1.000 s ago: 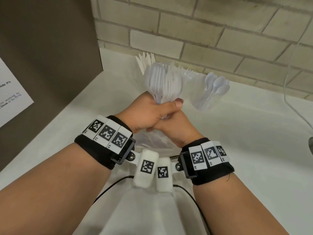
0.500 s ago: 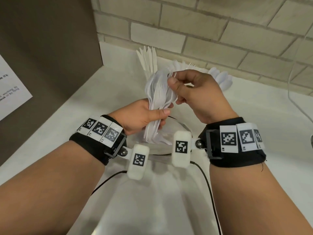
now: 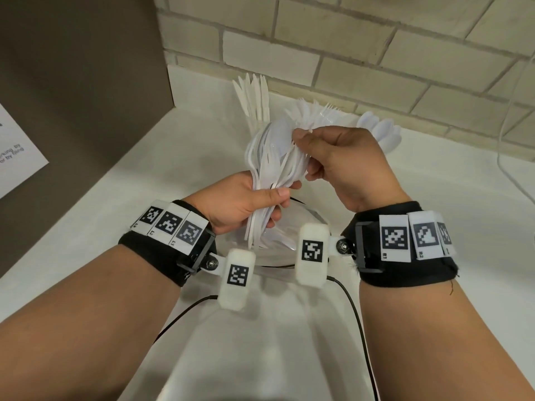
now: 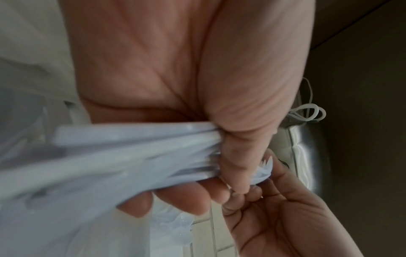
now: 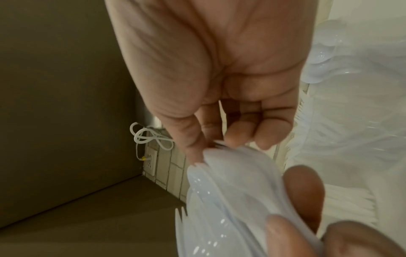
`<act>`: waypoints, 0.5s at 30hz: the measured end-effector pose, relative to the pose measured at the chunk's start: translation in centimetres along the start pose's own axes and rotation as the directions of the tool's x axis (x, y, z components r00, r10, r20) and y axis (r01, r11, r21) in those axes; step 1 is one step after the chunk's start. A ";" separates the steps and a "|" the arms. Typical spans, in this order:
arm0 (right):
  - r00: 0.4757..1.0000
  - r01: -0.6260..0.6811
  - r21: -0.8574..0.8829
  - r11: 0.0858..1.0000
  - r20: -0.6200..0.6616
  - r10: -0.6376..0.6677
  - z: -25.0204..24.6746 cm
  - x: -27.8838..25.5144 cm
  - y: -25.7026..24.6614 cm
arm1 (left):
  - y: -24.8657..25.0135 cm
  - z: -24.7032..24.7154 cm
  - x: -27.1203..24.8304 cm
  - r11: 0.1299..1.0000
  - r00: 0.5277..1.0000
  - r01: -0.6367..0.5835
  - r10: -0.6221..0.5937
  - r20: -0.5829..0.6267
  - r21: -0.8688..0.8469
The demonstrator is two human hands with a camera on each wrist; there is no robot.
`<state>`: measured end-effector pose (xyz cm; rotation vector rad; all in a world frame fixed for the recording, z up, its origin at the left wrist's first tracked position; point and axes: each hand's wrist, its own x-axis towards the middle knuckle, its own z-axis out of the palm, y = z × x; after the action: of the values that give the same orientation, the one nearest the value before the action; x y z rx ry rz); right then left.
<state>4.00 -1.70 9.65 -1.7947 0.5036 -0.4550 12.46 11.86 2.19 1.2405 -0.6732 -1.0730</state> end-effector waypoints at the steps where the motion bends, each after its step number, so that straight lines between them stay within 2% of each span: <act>1: 1.000 0.002 -0.013 1.000 -0.026 -0.003 0.0 0.1 0.0 | 0.0 0.0 0.0 1.000 1.000 -0.002 0.002 -0.007 0.018; 4: 0.990 0.056 -0.042 0.998 -0.124 -0.061 -0.2 0.4 -0.3 | -0.3 -0.1 0.1 0.997 1.000 0.000 0.001 -0.026 0.075; 6: 0.987 0.088 -0.056 0.995 -0.133 -0.095 -0.2 0.5 -0.3 | -0.4 0.0 0.1 0.996 0.999 0.005 -0.001 -0.043 0.094; 12: 0.985 0.043 -0.230 0.972 -0.153 -0.080 0.3 0.7 0.2 | -0.1 0.3 0.8 0.974 0.980 -0.056 0.096 -0.174 0.220; 15: 0.980 0.036 -0.214 0.976 -0.183 -0.076 0.6 1.0 0.3 | -0.2 0.5 0.9 0.957 0.971 -0.056 0.118 -0.208 0.284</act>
<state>5.15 -1.86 9.25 -1.9822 0.6553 -0.6367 12.32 10.86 1.97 1.5319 -0.7139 -0.7680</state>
